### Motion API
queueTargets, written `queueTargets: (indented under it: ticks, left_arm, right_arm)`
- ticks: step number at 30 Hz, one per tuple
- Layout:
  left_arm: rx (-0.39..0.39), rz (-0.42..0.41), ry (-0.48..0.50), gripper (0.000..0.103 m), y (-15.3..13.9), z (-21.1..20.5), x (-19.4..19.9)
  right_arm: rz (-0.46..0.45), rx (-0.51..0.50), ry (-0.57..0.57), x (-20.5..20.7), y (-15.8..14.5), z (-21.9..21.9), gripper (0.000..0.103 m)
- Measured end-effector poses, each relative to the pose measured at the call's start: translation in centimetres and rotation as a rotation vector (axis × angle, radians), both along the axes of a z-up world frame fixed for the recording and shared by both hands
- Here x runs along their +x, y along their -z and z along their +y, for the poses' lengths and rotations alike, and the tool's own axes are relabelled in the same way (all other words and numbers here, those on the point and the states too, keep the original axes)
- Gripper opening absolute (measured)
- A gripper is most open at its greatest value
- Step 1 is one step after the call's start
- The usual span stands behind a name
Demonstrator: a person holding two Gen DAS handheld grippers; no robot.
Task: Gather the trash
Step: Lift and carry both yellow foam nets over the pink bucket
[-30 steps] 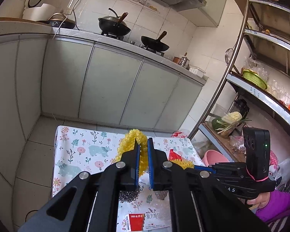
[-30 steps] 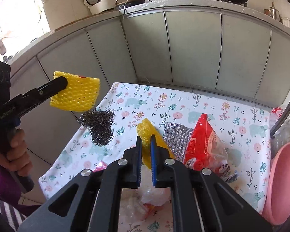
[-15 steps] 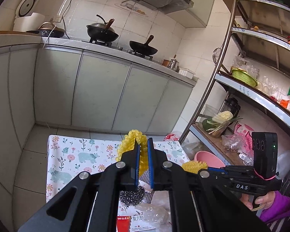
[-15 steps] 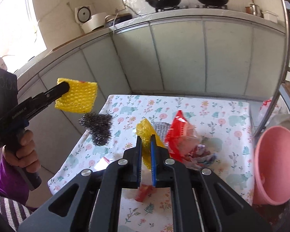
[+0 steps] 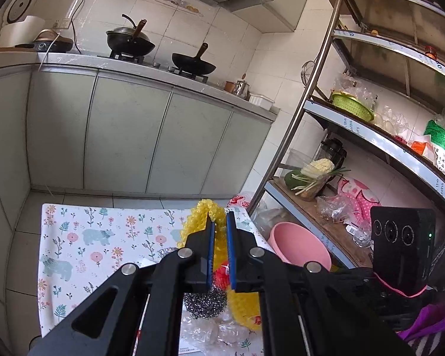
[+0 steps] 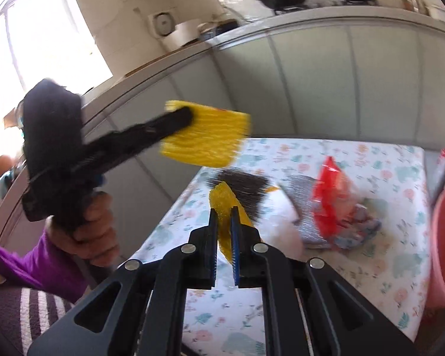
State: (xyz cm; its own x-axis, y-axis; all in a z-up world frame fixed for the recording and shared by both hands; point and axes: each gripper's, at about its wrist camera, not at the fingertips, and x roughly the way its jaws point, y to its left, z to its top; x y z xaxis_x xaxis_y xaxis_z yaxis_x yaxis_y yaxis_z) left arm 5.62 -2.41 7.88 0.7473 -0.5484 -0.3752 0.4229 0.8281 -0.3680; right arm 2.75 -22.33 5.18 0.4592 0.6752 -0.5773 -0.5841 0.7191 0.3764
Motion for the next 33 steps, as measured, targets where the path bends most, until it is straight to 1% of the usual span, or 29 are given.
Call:
queueTargets:
  ticks: [2,4,7,9,11,12,13,15,17,18,20,23,25,28,31,33]
  left_arm:
    - [0.008,0.026,0.007,0.007,0.8,-0.6,0.1]
    - [0.020,0.049,0.004,0.007,1.7,-0.8,0.2]
    - [0.065,0.073,-0.034,0.007,3.0,-0.7,0.6]
    - [0.073,0.093,-0.064,0.007,3.8,0.0,1.3]
    - [0.069,0.108,-0.091,0.007,4.4,1.0,2.1]
    - [0.069,0.115,-0.103,0.007,4.6,1.5,2.6]
    - [0.068,0.121,-0.112,0.007,4.9,1.8,3.0]
    - [0.066,0.129,-0.124,0.007,5.5,2.5,3.8]
    - [0.062,0.140,-0.129,0.007,6.1,3.0,4.5]
    - [0.056,0.146,-0.131,0.007,6.5,3.2,4.8]
    - [0.042,0.154,-0.135,0.007,7.0,3.6,5.2]
    - [0.040,0.165,-0.144,0.007,7.5,4.1,5.4]
    - [0.040,0.165,-0.161,0.006,7.5,4.6,5.4]
    - [0.029,0.150,-0.193,0.006,6.9,5.8,5.1]
    - [0.006,0.103,-0.226,0.006,5.4,7.1,4.5]
    - [-0.006,0.072,-0.239,0.006,4.2,7.8,4.1]
  right_arm:
    - [0.019,-0.037,-0.011,0.7,0.8,1.0,0.008]
    - [0.069,-0.060,0.002,2.2,2.6,1.6,0.008]
    - [0.110,-0.093,0.018,4.4,4.7,2.6,0.008]
    - [0.133,-0.092,0.025,5.8,5.5,3.1,0.008]
    - [0.167,-0.073,0.032,6.8,5.8,3.2,0.008]
    - [0.182,-0.037,0.019,7.0,5.7,3.1,0.008]
    - [0.172,-0.018,0.005,7.0,5.3,3.1,0.008]
    - [0.148,-0.020,0.004,7.0,4.7,3.2,0.008]
    - [0.157,-0.053,0.034,7.9,5.1,3.3,0.008]
    - [0.174,-0.083,0.054,8.5,5.9,3.4,0.008]
    - [0.233,-0.105,0.062,9.7,7.7,3.7,0.008]
    - [0.260,-0.148,0.063,10.5,9.5,4.6,0.008]
    - [0.260,-0.165,0.071,11.0,10.2,5.1,0.008]
    - [0.241,-0.195,0.067,11.3,10.4,5.6,0.008]
    - [0.225,-0.209,0.066,11.2,10.5,6.0,0.008]
    - [0.217,-0.199,0.062,10.9,10.3,5.9,0.008]
